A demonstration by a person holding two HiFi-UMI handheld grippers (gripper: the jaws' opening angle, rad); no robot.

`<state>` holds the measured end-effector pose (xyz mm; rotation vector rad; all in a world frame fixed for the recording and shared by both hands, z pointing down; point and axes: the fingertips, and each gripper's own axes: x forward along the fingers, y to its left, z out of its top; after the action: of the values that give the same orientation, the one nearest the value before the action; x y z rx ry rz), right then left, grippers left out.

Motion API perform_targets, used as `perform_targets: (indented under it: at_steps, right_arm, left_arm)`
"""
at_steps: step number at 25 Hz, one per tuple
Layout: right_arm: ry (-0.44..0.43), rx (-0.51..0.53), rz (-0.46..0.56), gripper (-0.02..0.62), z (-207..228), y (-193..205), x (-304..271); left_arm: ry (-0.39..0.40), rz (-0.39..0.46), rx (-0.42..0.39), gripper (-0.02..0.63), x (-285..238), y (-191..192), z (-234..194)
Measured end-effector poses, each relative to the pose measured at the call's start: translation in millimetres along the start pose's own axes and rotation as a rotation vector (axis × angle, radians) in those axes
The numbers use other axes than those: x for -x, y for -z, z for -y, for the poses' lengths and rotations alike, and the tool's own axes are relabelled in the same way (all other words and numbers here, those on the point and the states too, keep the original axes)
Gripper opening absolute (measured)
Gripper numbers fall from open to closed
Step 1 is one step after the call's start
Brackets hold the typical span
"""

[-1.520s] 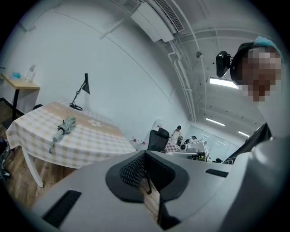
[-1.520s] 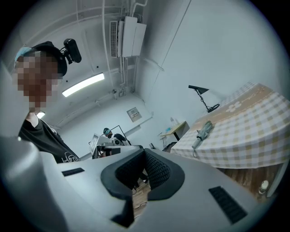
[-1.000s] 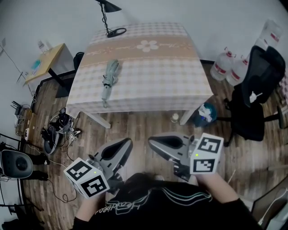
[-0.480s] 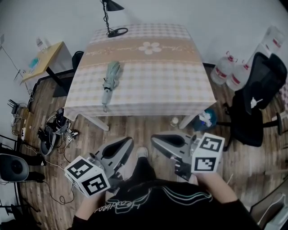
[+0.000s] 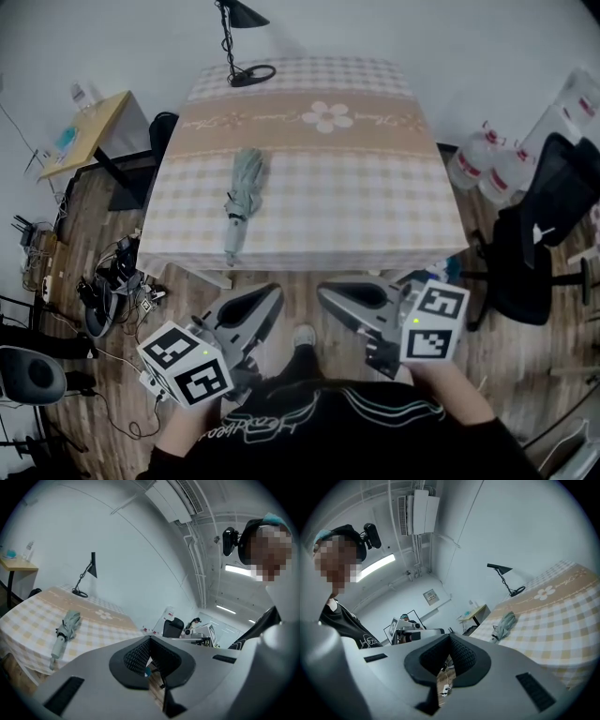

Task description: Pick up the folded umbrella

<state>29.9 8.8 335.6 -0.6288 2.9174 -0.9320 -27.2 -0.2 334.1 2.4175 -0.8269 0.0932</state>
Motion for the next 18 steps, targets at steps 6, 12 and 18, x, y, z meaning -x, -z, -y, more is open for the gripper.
perform_targets:
  at_steps: [6, 12, 18]
  right_arm:
    - [0.02, -0.027, -0.023, 0.011, 42.1, -25.5, -48.3]
    - [0.044, -0.053, -0.035, 0.011, 80.2, -46.0, -88.4]
    - [0.053, -0.046, -0.04, 0.011, 102.3, -58.5, -108.1]
  left_arm:
    - [0.003, -0.018, 0.023, -0.003, -16.8, -30.8, -62.4]
    - [0.0, -0.028, 0.039, -0.003, -29.0, -52.3, -120.8]
    - [0.001, -0.046, 0.047, -0.003, -44.6, -59.6, -153.2]
